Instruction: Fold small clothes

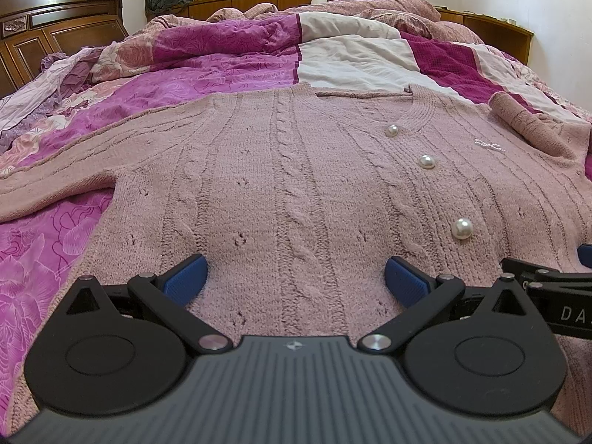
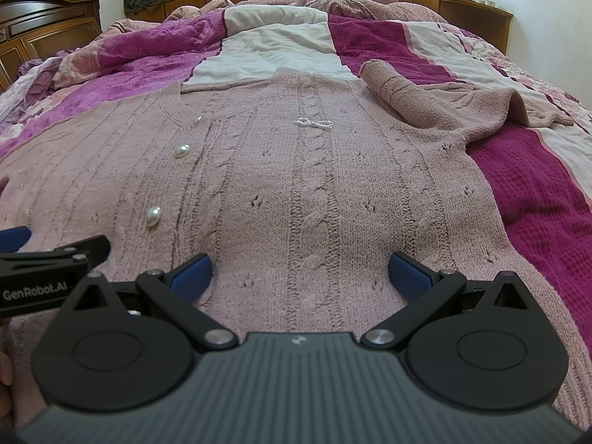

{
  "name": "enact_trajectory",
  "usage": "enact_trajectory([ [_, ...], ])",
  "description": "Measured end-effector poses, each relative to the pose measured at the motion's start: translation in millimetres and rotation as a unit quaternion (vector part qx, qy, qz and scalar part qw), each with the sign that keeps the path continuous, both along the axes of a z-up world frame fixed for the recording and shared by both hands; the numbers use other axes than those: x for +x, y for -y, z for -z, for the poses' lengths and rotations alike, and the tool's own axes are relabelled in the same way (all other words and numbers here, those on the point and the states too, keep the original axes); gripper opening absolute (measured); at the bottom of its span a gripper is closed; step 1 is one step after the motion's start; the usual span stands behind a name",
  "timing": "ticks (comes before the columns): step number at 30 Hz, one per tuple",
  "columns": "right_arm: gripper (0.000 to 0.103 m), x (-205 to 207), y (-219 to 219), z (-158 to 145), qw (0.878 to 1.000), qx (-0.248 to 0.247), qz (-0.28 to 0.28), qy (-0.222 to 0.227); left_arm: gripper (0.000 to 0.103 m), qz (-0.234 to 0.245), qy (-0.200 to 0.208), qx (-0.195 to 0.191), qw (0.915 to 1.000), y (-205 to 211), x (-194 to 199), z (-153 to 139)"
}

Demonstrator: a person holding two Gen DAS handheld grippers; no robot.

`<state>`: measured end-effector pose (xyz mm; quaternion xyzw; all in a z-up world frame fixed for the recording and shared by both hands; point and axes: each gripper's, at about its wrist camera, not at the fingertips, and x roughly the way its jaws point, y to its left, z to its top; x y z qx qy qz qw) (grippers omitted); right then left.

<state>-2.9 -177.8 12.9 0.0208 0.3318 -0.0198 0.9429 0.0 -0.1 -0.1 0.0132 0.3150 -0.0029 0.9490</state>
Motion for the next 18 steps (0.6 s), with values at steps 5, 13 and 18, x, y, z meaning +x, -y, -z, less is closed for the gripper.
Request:
enact_trajectory([
  [5, 0.103, -0.4, -0.7, 0.2, 1.000, -0.001, 0.001, 0.000, 0.103, 0.000, 0.000, 0.000, 1.0000, 0.1, 0.0, 0.1],
  [13, 0.103, -0.4, -1.6, 0.1, 1.000, -0.003, 0.002, 0.000, 0.103, 0.000, 0.000, 0.001, 1.0000, 0.2, 0.0, 0.1],
  [18, 0.103, -0.3, -1.8, 0.3, 1.000, -0.003, 0.002, 0.001, 0.103, 0.000, 0.000, 0.003, 1.0000, 0.0, -0.5, 0.5],
])
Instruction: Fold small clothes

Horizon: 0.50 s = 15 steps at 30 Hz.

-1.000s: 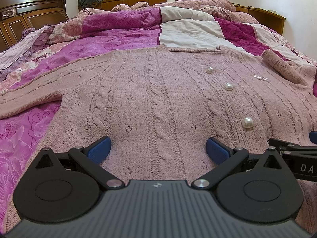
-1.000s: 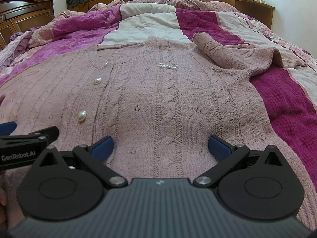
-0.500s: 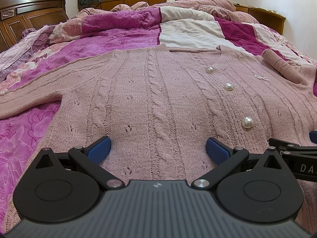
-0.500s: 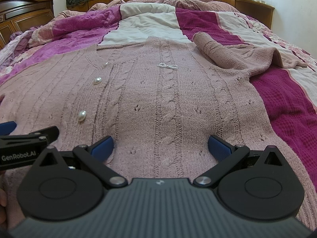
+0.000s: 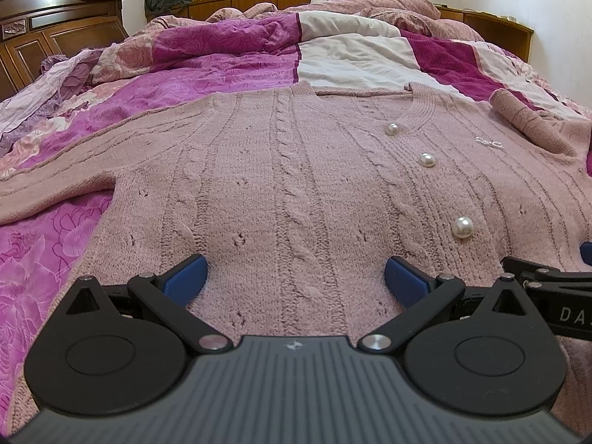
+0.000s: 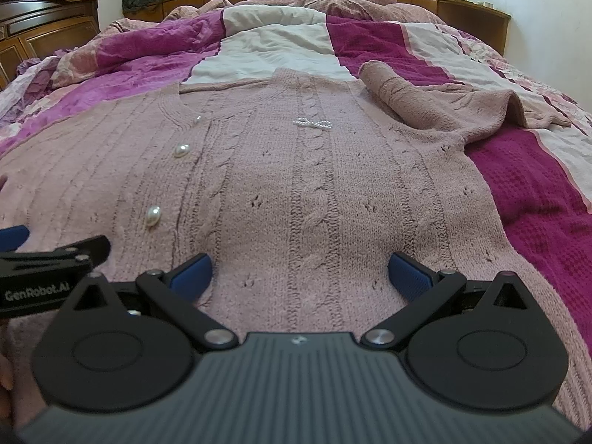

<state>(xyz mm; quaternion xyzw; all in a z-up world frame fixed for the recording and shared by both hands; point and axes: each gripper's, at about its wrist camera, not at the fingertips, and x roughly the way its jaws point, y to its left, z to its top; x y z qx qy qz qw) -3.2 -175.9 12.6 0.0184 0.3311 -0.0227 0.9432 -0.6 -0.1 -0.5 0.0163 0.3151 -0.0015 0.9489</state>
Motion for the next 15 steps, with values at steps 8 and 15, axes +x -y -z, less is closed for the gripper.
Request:
enact_trajectory([
  [8, 0.103, 0.7, 0.5, -0.5, 1.000, 0.000, 0.001, -0.001, 0.103, 0.000, 0.000, 0.001, 1.0000, 0.1, 0.0, 0.0],
  [15, 0.103, 1.3, 1.1, 0.6, 1.000, 0.008, 0.003, -0.003, 0.103, -0.001, -0.005, 0.001, 1.0000, 0.5, 1.8, -1.5],
])
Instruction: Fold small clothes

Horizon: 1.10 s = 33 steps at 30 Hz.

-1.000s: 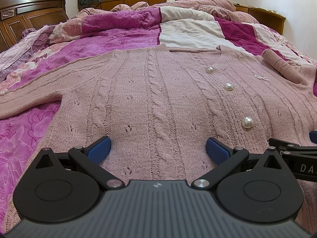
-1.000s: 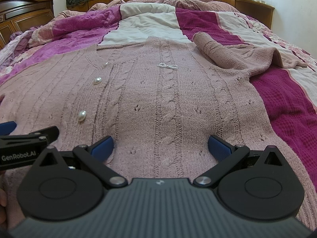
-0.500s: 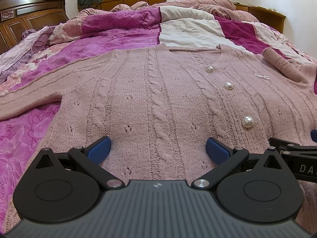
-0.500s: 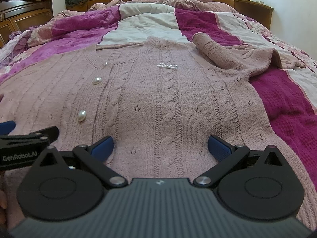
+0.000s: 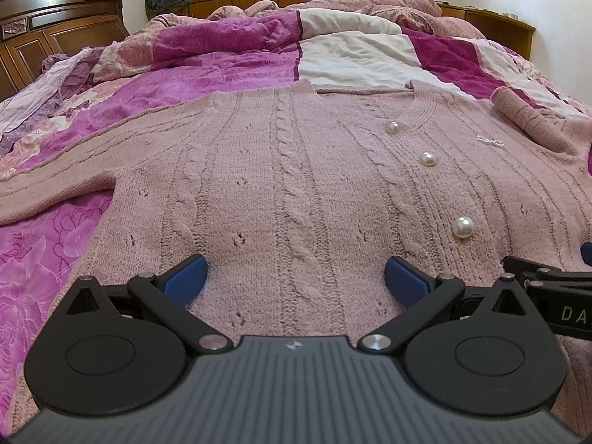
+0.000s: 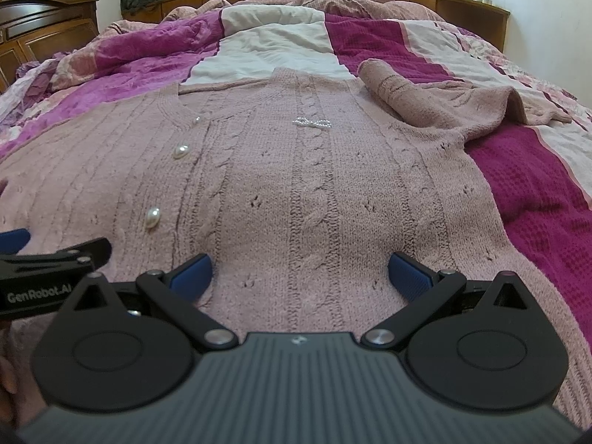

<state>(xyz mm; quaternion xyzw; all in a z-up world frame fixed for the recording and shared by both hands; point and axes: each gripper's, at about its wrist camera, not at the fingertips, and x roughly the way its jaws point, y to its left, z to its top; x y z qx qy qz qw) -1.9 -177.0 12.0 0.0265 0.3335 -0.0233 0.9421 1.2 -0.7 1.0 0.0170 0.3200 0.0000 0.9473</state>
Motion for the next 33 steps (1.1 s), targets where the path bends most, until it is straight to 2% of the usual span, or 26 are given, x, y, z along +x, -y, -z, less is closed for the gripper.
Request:
enact_trajectory([
  [11, 0.103, 6, 8, -7, 0.999, 0.022, -0.017, -0.036, 0.103, 0.002, -0.059, 0.001, 0.9983, -1, 8, -11],
  [15, 0.103, 9, 20, -19, 0.995, 0.059, -0.041, -0.063, 0.103, -0.003, -0.079, -0.007, 0.9968, -2, 10, -22],
  [18, 0.103, 11, 35, -32, 0.990, 0.105, -0.057, -0.073, 0.103, -0.001, -0.076, -0.009, 0.9971, 0, 11, -36],
  [21, 0.103, 11, 50, -49, 0.988, 0.134, -0.055, -0.056, 0.103, 0.001, -0.060, -0.007, 0.9982, 3, 9, -53],
  [26, 0.103, 18, 90, -78, 0.988, 0.152, -0.031, -0.023, 0.103, -0.002, -0.054, -0.008, 0.9985, 6, 15, -78],
  [33, 0.103, 44, 171, -90, 0.986, 0.165, 0.035, -0.010, 0.103, -0.014, -0.078, -0.031, 0.9964, 3, 28, -77],
])
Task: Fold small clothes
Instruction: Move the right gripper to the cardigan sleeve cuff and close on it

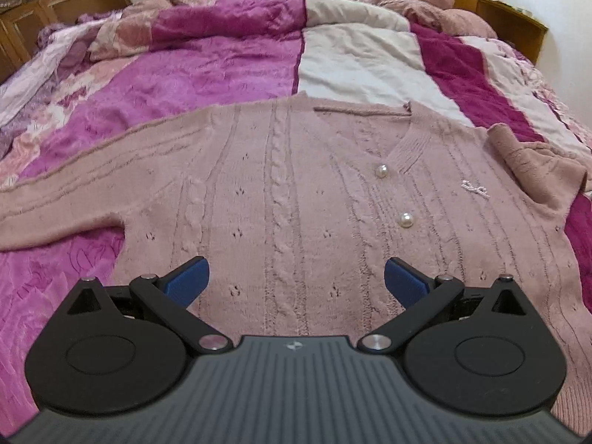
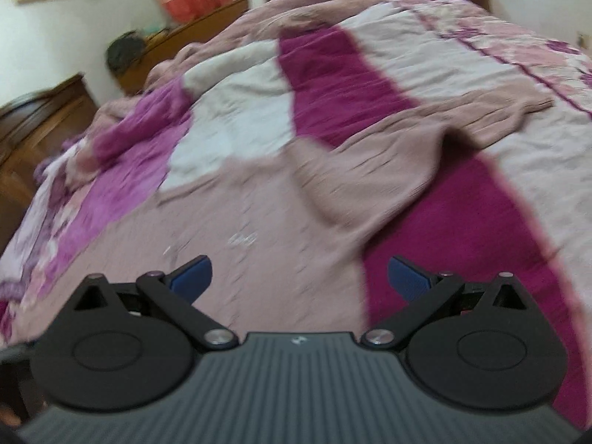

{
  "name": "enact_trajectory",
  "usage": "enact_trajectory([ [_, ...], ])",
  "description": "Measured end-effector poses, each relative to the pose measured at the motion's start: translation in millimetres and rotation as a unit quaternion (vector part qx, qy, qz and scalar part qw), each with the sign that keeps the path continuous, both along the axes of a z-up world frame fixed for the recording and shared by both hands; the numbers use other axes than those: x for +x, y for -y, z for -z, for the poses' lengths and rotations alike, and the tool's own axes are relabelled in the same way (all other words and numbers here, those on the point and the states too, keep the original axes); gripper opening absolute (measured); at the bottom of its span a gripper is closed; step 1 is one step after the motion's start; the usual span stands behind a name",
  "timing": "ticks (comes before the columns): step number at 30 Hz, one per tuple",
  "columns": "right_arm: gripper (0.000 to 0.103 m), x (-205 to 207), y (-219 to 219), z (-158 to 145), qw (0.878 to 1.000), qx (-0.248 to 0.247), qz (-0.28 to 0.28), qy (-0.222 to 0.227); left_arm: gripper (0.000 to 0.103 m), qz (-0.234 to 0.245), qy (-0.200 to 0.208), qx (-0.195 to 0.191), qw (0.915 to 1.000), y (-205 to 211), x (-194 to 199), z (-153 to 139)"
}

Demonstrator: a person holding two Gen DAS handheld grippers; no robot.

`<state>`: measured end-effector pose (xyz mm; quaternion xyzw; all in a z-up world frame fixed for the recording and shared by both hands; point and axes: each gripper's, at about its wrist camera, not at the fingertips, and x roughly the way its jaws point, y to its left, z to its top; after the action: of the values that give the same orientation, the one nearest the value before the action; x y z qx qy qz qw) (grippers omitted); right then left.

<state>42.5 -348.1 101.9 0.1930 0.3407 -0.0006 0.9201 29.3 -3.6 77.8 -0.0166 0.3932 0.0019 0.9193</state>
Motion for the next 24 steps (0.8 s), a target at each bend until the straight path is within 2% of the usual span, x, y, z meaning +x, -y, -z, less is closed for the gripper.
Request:
enact_trajectory([
  [5, 0.103, 25, 58, 18, 0.998, -0.009, 0.066, -0.018, 0.103, 0.001, -0.017, -0.007, 0.9998, 3, 11, 9],
  [10, 0.103, 54, 108, 43, 0.990, -0.018, 0.132, -0.041, 0.103, -0.003, -0.040, 0.001, 0.9992, 8, 23, 27],
  [14, 0.103, 74, 136, 47, 0.989, -0.015, 0.140, -0.034, 0.103, -0.008, -0.060, 0.005, 0.9982, 7, 29, 41],
  [20, 0.103, 116, 163, 56, 0.987, 0.011, 0.157, -0.038, 0.103, -0.005, -0.058, 0.023, 0.9981, 12, 29, 50],
  [24, 0.103, 137, 168, 65, 0.985, 0.009, 0.166, -0.038, 0.103, -0.007, -0.058, 0.022, 0.9980, 12, 30, 51],
])
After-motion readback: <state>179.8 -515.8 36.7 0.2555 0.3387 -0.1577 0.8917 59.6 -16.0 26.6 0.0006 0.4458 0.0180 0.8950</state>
